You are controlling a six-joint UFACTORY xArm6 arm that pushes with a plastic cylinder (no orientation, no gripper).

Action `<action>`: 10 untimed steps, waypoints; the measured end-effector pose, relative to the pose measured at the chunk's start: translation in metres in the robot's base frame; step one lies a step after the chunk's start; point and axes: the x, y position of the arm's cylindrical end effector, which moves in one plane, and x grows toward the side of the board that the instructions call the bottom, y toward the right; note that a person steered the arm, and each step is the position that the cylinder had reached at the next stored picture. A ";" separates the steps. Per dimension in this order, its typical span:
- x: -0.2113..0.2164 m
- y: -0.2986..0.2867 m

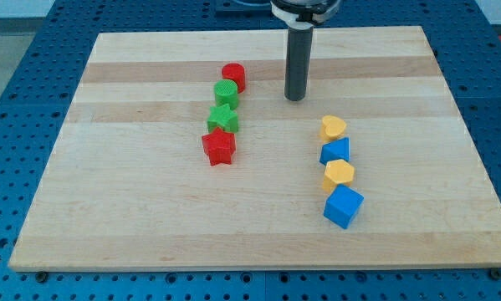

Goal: Separate the yellow heart and blue triangle from each other

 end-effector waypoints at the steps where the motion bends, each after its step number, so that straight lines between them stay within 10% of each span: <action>1: 0.007 0.076; 10: 0.068 0.001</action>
